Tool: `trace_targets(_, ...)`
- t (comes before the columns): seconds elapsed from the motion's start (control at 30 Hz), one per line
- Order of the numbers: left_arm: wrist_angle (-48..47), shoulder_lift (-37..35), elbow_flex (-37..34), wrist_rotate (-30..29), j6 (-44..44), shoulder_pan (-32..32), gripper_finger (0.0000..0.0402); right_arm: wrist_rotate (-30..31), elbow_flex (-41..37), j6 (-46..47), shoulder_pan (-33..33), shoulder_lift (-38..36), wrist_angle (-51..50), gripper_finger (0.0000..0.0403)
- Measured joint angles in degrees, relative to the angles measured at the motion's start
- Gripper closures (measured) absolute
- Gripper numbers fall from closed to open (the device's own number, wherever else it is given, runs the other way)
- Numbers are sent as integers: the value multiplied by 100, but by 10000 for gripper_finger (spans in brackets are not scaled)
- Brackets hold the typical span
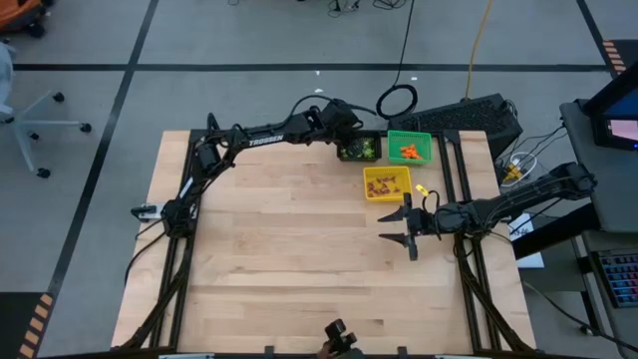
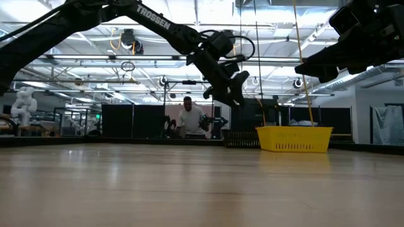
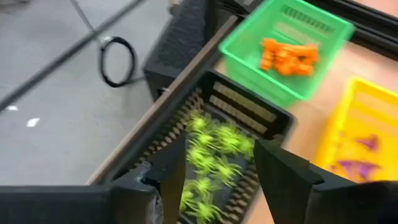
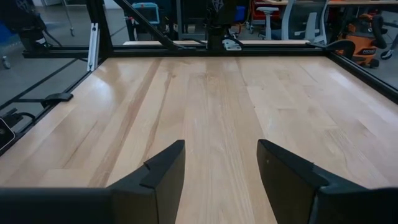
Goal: Sort Halloween decoration
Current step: Return to Home Position
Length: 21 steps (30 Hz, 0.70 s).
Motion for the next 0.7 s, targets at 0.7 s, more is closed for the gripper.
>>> trace_targets(0.7,-2012,-2709,-1141,-764,711,-2524,288,326,0,14,269,-1,96,218)
